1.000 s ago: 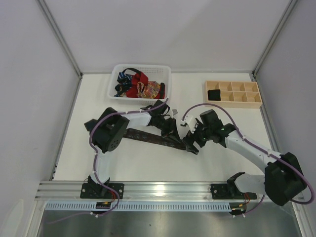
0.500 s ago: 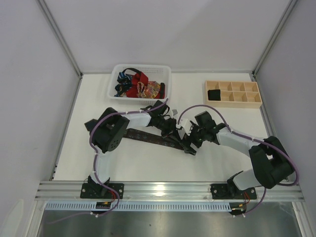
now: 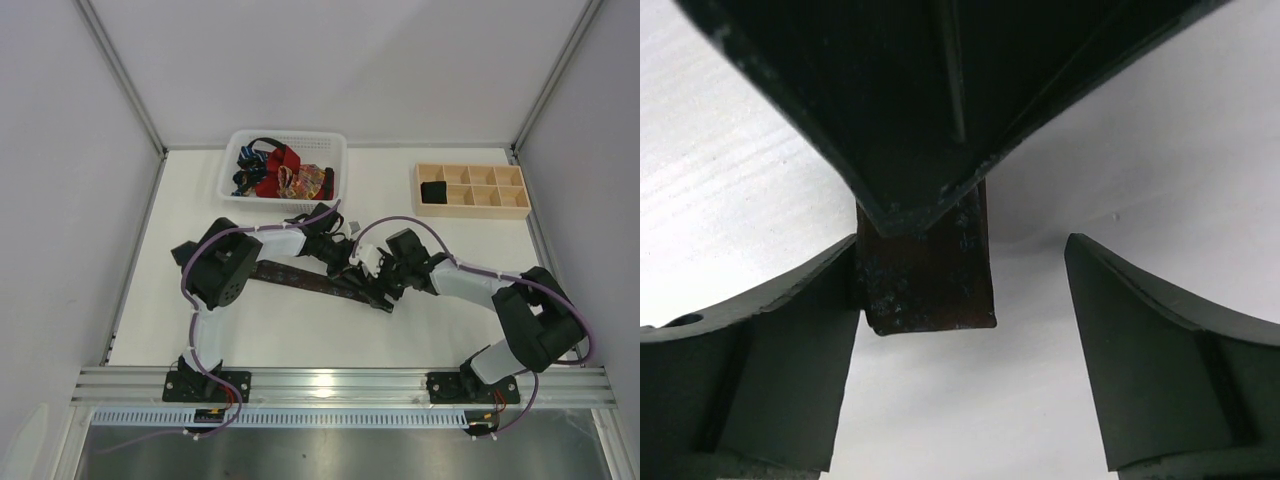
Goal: Roll the ties
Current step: Roll the tie
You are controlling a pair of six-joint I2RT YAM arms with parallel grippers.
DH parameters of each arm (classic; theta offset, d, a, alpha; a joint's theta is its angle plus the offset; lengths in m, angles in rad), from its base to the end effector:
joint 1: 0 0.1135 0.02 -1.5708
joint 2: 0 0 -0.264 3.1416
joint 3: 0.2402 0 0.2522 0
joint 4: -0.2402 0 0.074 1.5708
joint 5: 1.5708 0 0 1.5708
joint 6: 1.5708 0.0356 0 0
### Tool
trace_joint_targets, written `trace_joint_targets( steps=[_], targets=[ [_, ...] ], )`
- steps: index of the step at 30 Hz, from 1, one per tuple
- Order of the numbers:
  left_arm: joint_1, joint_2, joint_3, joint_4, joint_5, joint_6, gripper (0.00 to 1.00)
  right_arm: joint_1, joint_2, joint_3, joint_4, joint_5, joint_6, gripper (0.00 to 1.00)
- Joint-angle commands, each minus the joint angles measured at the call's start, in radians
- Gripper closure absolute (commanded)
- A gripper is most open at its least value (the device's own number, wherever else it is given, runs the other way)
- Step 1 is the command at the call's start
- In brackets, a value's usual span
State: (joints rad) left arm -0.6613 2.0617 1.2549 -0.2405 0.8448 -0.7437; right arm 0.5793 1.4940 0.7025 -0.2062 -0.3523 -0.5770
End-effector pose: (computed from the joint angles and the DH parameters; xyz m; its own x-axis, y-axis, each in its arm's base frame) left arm 0.3041 -0.2704 0.1264 -0.9788 0.1922 0.0706 0.0545 0.5767 -0.8151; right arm 0.2216 0.1596 0.1544 -0.2236 -0.7581 -0.6126 -0.9454 0.3215 -0.0528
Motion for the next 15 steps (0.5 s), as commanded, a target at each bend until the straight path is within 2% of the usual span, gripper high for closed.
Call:
trace_joint_targets(
  steps=[1,6,10,15],
  targets=[
    [0.002,-0.002,0.020,0.021,0.031,-0.003,0.69,0.014,0.034,0.005,0.060,0.033,-0.024,0.17],
    [0.002,0.003,0.034,0.012,0.037,0.004,0.67,0.033,0.054,0.003,0.073,0.075,-0.011,0.22],
    [0.002,0.008,0.044,0.000,0.039,0.014,0.67,0.040,0.054,0.002,0.064,0.078,-0.009,0.30],
    [0.005,0.008,0.052,-0.017,0.039,0.029,0.66,0.044,0.052,-0.011,0.067,0.091,-0.011,0.34]
  ],
)
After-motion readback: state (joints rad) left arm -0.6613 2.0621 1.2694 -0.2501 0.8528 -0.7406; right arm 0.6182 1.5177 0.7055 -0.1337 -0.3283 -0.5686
